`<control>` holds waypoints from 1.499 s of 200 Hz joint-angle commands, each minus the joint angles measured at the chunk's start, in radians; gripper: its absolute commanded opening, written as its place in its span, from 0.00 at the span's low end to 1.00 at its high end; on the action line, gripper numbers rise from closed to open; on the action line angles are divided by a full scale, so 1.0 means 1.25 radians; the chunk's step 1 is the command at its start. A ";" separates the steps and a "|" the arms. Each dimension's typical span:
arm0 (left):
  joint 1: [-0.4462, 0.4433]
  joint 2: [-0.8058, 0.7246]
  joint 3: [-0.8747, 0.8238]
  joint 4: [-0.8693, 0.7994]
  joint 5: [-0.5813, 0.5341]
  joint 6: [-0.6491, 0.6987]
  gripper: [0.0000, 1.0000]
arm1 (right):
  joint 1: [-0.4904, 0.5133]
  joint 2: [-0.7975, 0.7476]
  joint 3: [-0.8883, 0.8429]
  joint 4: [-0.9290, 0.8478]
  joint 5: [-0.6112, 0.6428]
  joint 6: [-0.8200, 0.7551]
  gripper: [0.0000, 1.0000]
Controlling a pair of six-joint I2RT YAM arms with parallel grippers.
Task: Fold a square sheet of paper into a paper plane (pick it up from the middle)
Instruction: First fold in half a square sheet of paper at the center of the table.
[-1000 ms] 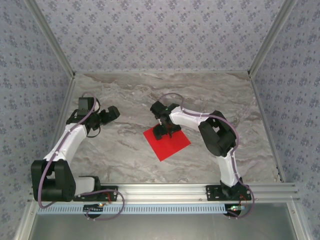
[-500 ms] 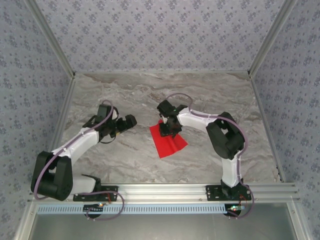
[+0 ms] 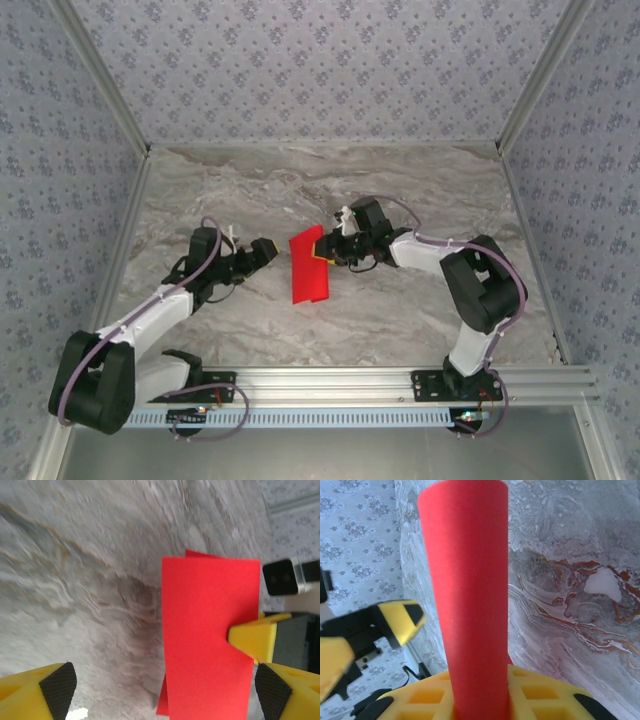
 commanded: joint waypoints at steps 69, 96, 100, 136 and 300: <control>-0.106 0.249 -0.011 0.390 0.132 -0.203 0.77 | -0.080 0.050 -0.114 0.288 -0.148 0.195 0.27; -0.134 0.314 0.002 0.480 0.147 -0.233 0.68 | -0.085 0.043 -0.116 0.262 -0.149 0.180 0.27; -0.138 0.322 0.005 0.488 0.147 -0.234 0.67 | -0.086 0.043 -0.116 0.256 -0.148 0.177 0.27; -0.143 0.369 0.009 0.560 0.154 -0.265 0.56 | -0.091 0.043 -0.123 0.259 -0.153 0.185 0.27; -0.233 0.417 0.058 0.613 0.083 -0.265 0.02 | -0.156 -0.174 -0.119 -0.202 0.053 -0.104 0.81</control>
